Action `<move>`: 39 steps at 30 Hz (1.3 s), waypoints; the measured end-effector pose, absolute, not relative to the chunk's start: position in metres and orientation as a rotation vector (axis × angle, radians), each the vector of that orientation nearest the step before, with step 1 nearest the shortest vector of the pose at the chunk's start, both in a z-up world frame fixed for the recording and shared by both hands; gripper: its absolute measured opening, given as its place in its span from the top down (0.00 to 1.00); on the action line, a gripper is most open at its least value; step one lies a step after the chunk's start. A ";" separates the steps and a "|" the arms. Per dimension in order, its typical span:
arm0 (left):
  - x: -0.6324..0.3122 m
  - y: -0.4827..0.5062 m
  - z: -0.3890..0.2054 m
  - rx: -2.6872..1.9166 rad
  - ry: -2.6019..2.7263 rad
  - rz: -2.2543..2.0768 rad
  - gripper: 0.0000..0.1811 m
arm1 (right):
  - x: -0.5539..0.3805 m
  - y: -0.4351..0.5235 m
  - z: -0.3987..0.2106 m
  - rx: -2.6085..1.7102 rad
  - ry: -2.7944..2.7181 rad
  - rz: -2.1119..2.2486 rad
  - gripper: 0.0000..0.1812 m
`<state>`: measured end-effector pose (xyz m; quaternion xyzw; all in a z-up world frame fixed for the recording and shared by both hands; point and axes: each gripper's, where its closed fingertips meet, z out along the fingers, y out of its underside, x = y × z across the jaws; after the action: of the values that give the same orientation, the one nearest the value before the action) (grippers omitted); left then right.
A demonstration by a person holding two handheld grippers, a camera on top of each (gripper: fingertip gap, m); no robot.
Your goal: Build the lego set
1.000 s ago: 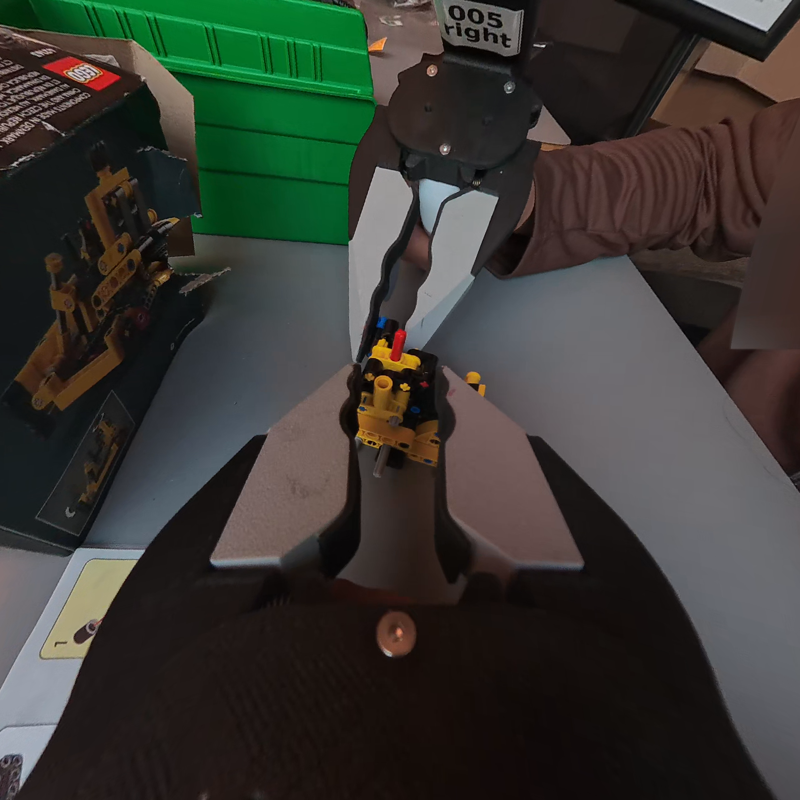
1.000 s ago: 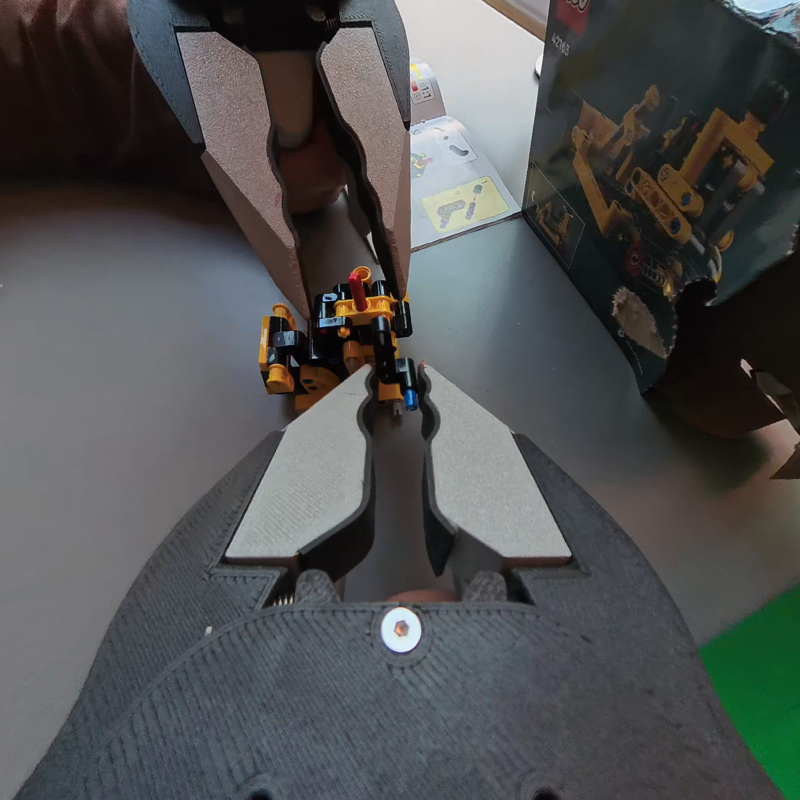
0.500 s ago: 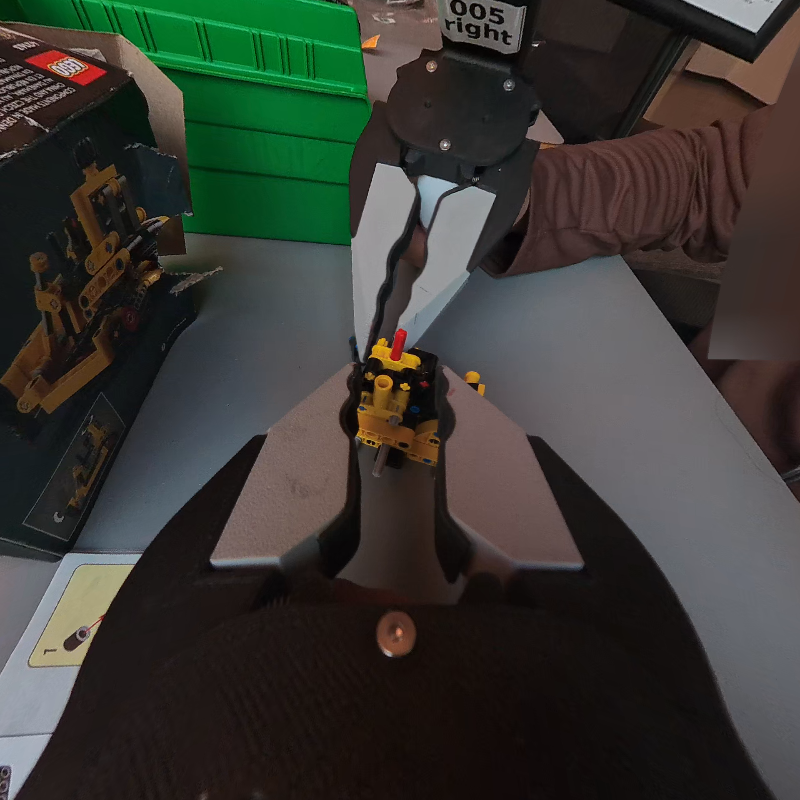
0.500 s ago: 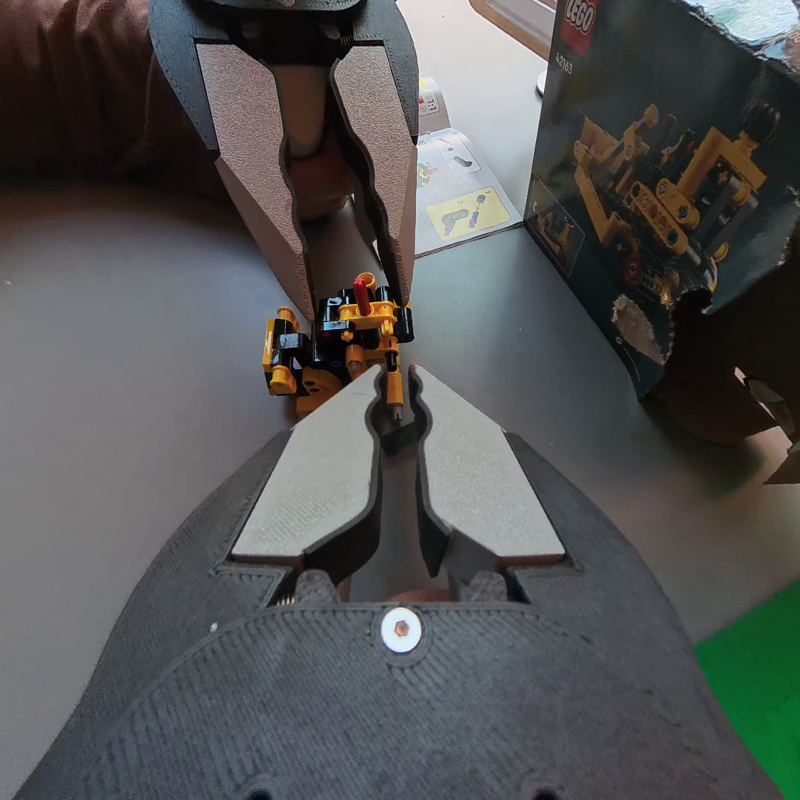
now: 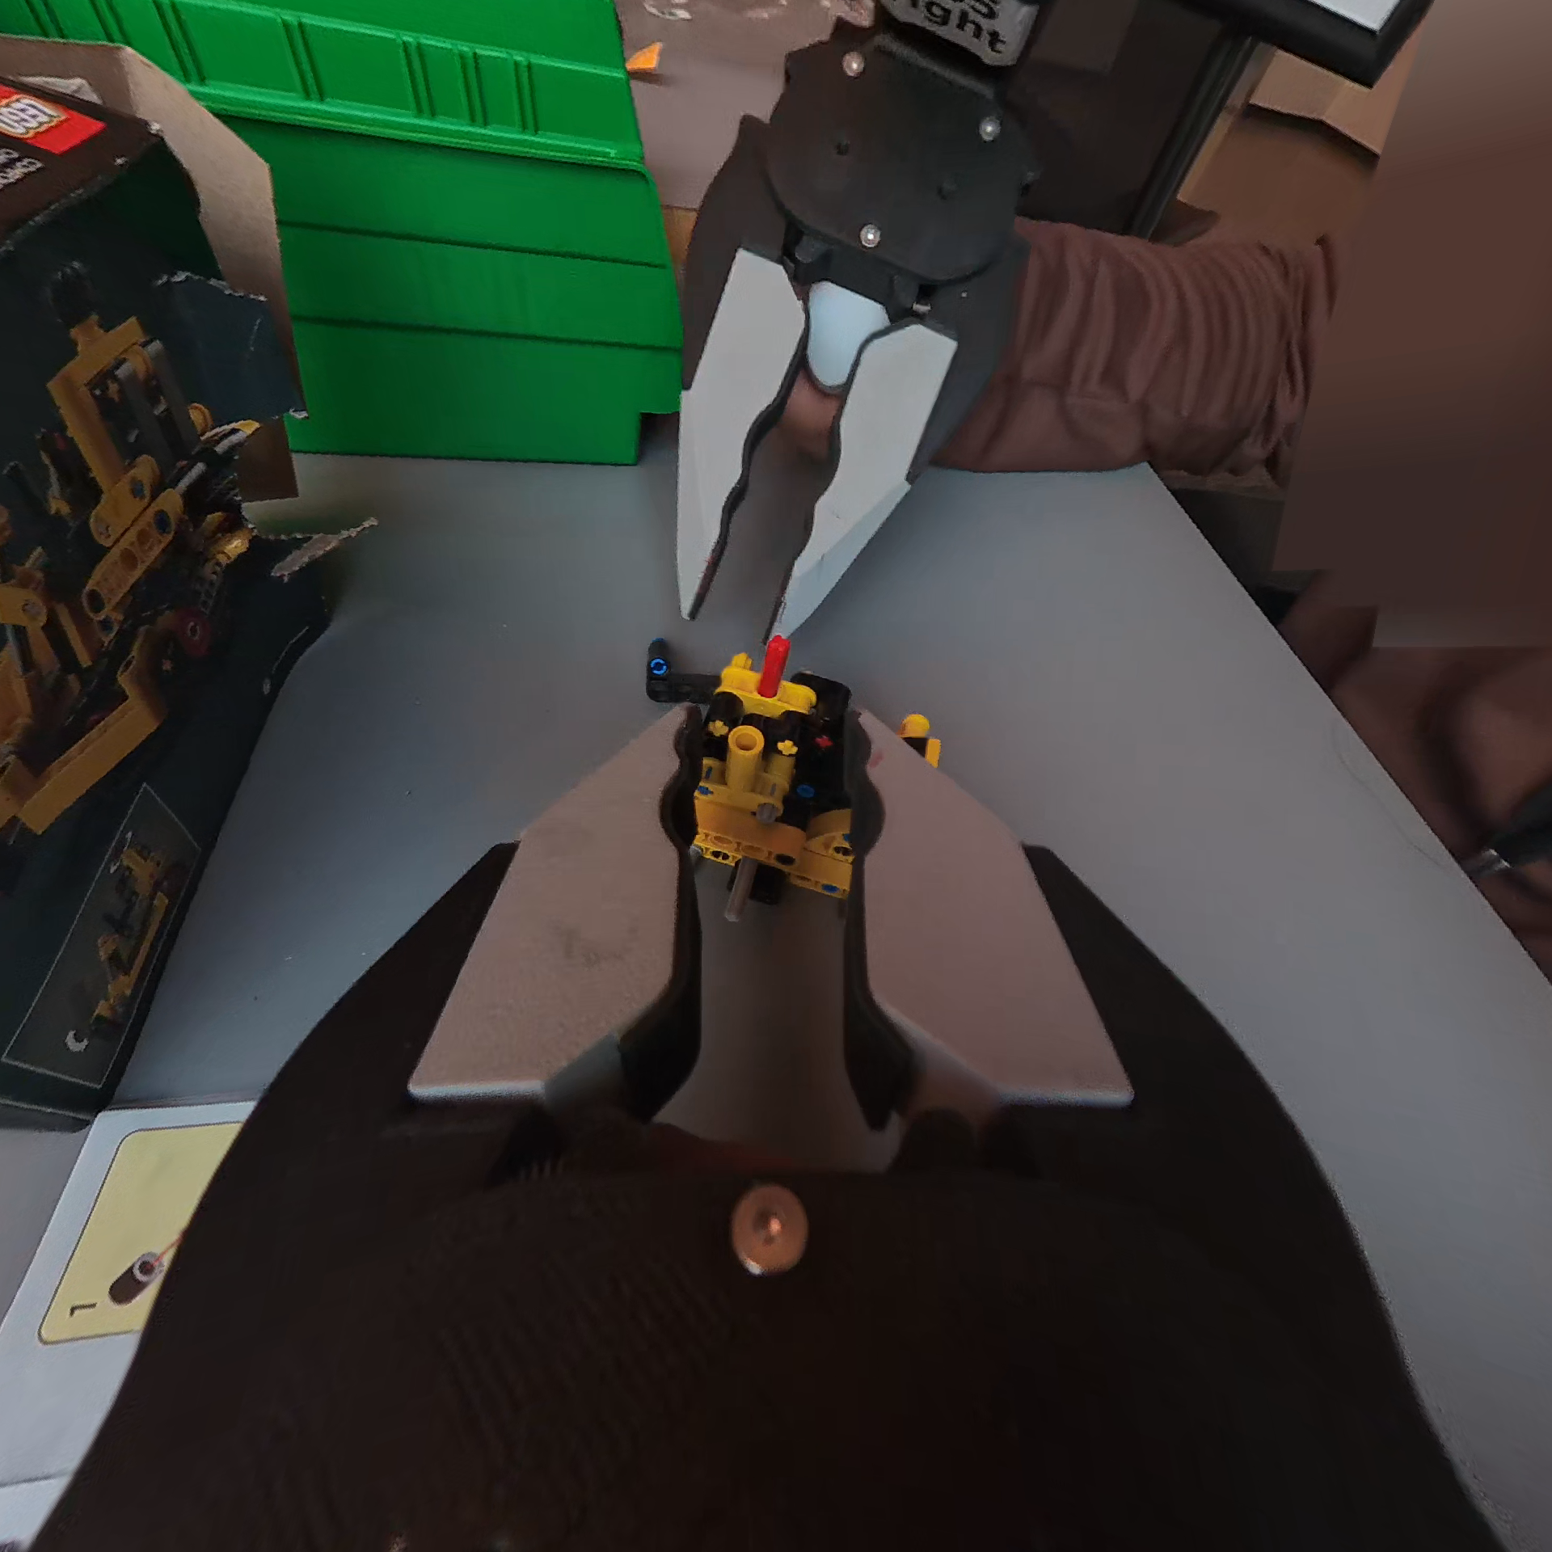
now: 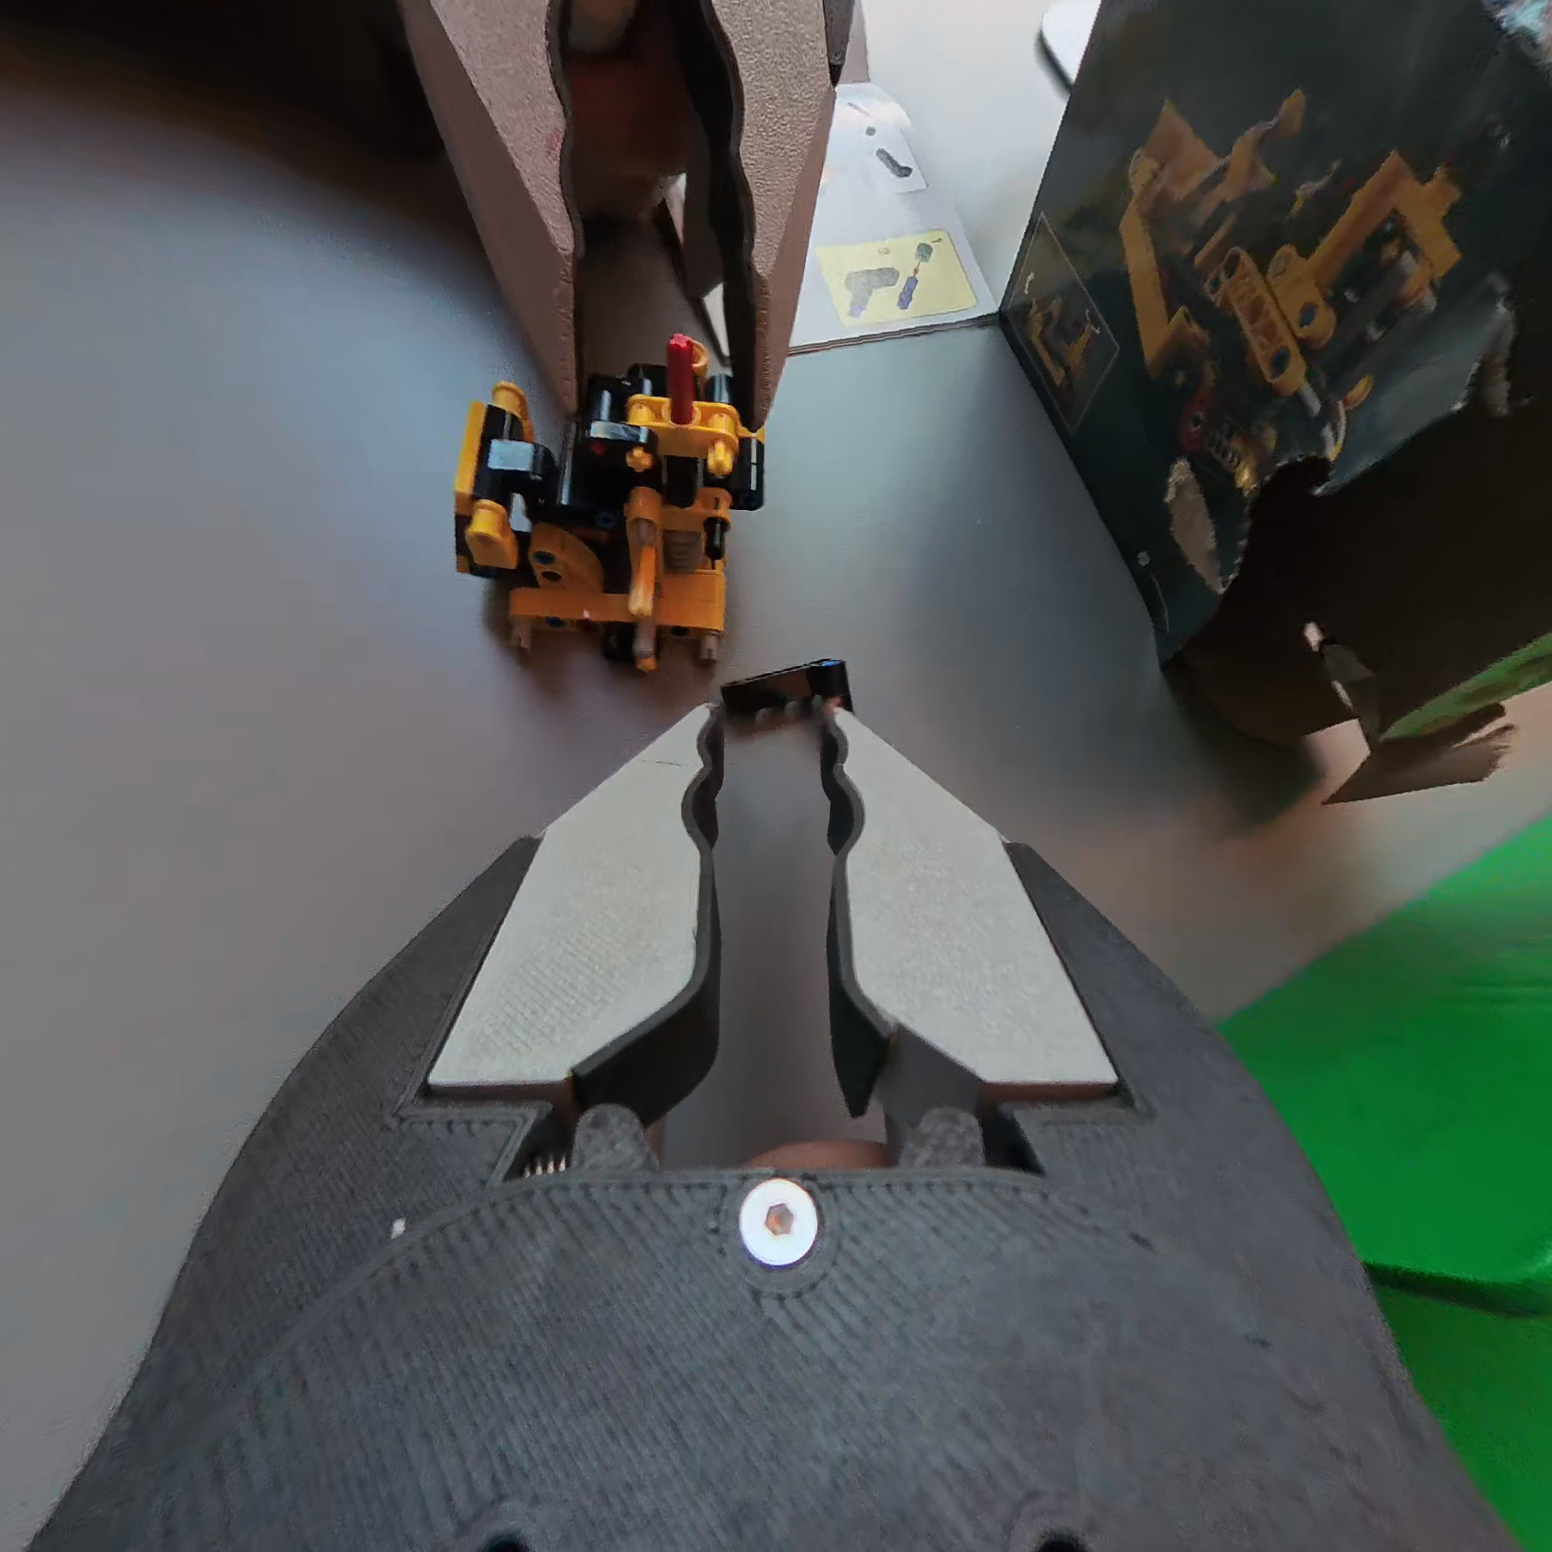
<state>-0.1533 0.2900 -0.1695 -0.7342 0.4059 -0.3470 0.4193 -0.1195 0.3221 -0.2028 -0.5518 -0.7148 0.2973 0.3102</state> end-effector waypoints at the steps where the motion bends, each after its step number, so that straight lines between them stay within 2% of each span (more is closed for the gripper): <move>1: -0.154 0.286 -0.169 -1.825 1.057 -0.892 0.83 | -0.120 0.324 -0.201 -1.437 -1.883 0.755 0.89; 6: -0.150 0.250 -0.167 -1.729 1.299 -1.134 0.84 | -0.120 0.321 -0.201 -1.433 -1.894 0.760 0.87; 17: -0.162 0.240 -0.167 -1.690 1.373 -1.158 0.84 | -0.116 0.310 -0.203 -1.367 -1.944 0.746 0.90; 29: -0.159 0.252 -0.168 -1.751 1.299 -1.067 0.83 | -0.122 0.309 -0.201 -1.479 -1.829 0.801 0.91; 39: -0.155 0.243 -0.160 -1.707 1.288 -1.091 0.82 | -0.129 0.322 -0.215 -1.402 -1.820 0.485 0.89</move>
<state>-0.1549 0.2429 -0.1598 -0.6628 0.5000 -0.4236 0.3623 -0.1293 0.3220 -0.2152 -0.5507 -0.7150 0.1904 0.3864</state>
